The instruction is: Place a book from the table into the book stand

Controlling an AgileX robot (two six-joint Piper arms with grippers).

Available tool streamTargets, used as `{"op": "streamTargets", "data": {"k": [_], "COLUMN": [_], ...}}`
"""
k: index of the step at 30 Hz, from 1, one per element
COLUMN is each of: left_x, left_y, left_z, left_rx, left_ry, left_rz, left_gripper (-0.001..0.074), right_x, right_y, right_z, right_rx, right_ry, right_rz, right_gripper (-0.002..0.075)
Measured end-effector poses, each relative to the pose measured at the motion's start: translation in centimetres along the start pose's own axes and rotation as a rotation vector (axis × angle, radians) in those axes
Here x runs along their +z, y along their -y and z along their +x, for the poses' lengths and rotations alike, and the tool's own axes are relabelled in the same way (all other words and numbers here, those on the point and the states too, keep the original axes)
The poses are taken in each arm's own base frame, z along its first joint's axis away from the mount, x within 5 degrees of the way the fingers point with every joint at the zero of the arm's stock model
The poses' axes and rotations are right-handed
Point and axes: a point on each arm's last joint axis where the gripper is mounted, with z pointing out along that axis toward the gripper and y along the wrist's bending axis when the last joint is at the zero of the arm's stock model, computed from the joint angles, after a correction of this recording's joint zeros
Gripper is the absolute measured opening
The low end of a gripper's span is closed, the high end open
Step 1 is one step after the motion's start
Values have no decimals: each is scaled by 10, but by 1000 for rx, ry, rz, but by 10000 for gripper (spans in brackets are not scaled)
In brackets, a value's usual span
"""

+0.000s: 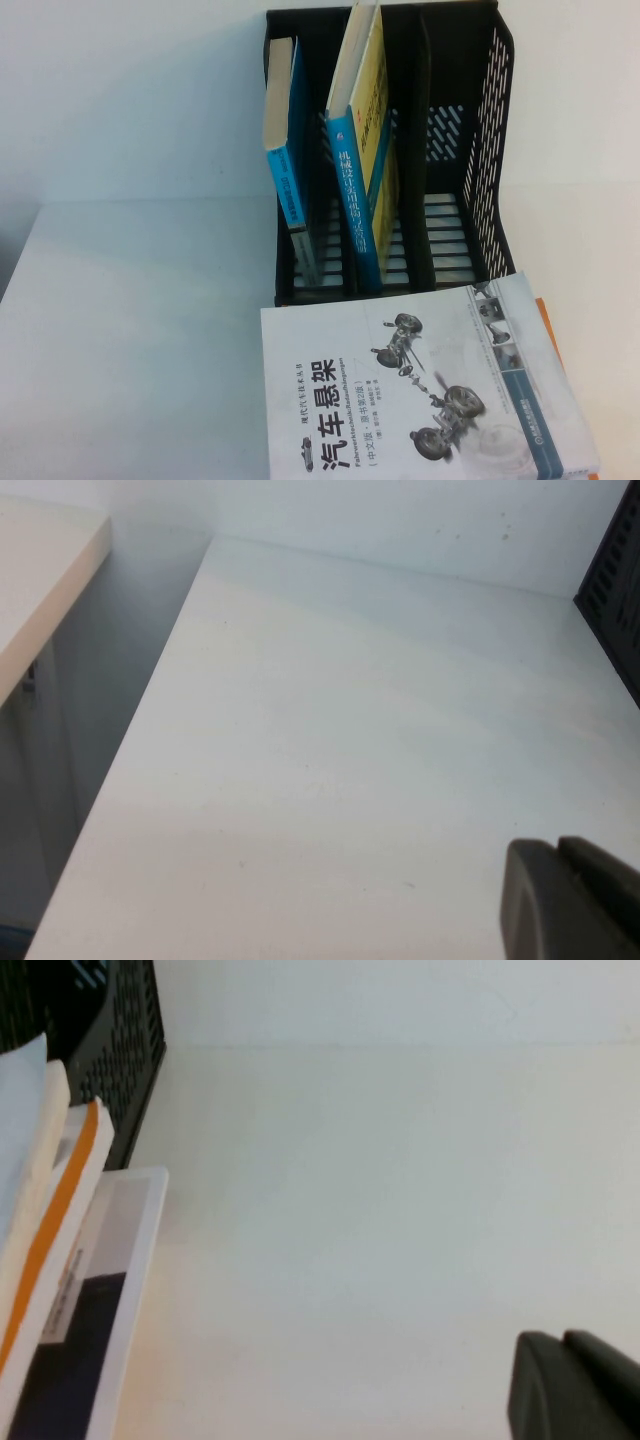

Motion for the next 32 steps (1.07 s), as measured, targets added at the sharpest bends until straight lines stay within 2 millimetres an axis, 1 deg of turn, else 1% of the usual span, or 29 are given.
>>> {"op": "streamTargets", "data": {"k": [5, 32], "left_x": [0, 0], "left_y": [0, 0], "left_z": [0, 0], "left_rx": [0, 0], "left_ry": [-1, -4], "left_rz": [0, -1], "left_gripper": [-2, -3], "right_x": [0, 0], "right_y": [0, 0], "right_z": [1, 1], "right_rx": [56, 57], "right_ry": [-17, -17], "right_rz": [0, 0], "right_gripper": [8, 8]}}
